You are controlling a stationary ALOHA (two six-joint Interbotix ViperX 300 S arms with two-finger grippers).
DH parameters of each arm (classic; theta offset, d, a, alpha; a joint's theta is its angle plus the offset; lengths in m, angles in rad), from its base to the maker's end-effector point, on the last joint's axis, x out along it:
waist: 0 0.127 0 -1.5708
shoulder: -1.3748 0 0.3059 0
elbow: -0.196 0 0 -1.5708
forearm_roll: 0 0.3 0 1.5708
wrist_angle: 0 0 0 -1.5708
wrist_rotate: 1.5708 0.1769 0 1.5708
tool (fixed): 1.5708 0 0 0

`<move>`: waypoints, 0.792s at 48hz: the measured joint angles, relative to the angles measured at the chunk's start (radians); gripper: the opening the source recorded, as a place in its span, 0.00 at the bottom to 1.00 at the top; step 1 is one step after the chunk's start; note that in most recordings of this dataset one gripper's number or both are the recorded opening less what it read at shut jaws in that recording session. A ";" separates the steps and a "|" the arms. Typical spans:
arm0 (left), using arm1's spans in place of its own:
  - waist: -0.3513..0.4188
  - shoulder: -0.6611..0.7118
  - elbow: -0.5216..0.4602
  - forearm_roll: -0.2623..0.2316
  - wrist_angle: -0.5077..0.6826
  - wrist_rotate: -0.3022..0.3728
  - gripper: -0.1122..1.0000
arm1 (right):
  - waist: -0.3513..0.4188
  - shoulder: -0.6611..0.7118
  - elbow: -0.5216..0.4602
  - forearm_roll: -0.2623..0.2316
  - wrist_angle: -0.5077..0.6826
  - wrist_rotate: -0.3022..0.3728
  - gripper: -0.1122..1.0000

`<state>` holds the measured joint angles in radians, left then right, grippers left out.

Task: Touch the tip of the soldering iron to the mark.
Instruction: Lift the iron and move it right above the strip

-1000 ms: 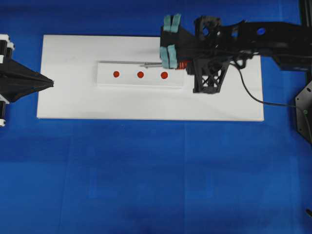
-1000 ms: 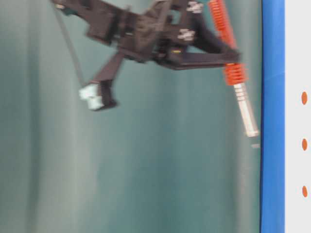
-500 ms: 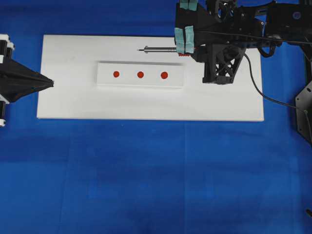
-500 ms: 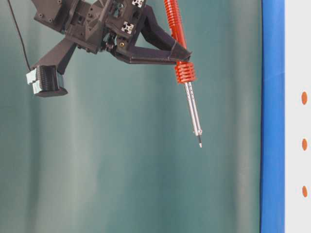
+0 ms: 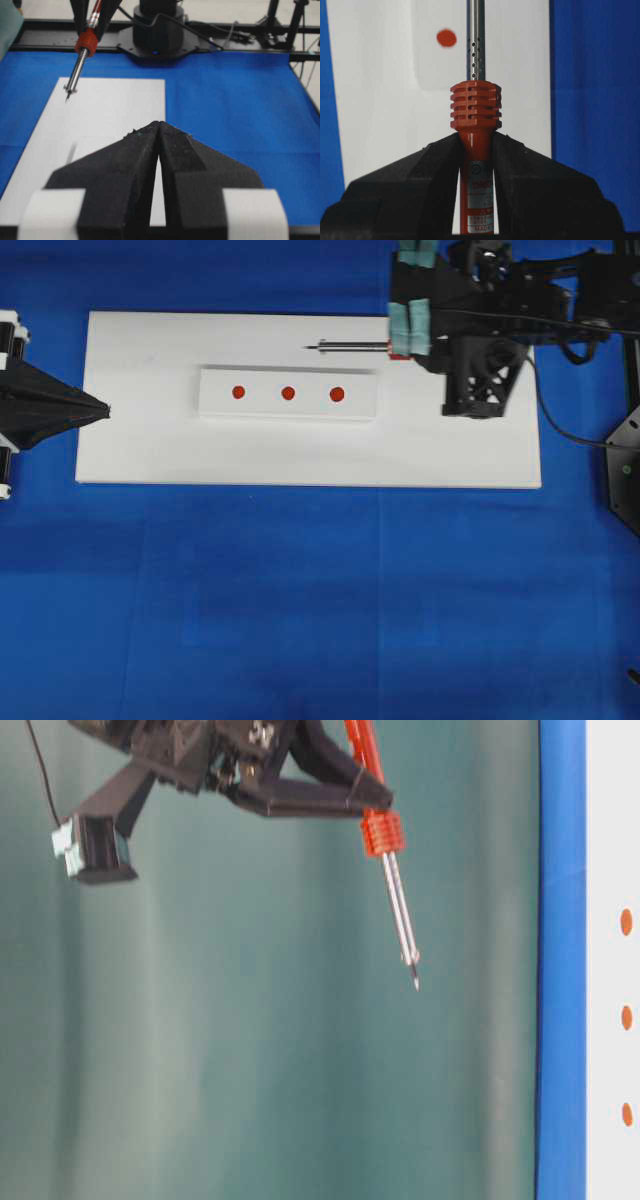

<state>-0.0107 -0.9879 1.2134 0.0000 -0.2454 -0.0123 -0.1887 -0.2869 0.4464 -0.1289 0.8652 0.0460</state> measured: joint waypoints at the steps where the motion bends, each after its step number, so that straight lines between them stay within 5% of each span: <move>1: -0.002 0.000 0.002 0.000 0.000 0.000 0.10 | 0.000 -0.009 0.008 0.000 0.000 0.000 0.16; 38: -0.002 0.000 0.002 0.000 0.000 0.000 0.10 | 0.000 -0.112 0.084 0.003 0.032 0.005 0.16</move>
<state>-0.0123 -0.9879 1.2149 0.0000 -0.2454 -0.0123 -0.1887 -0.3988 0.5308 -0.1258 0.8974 0.0506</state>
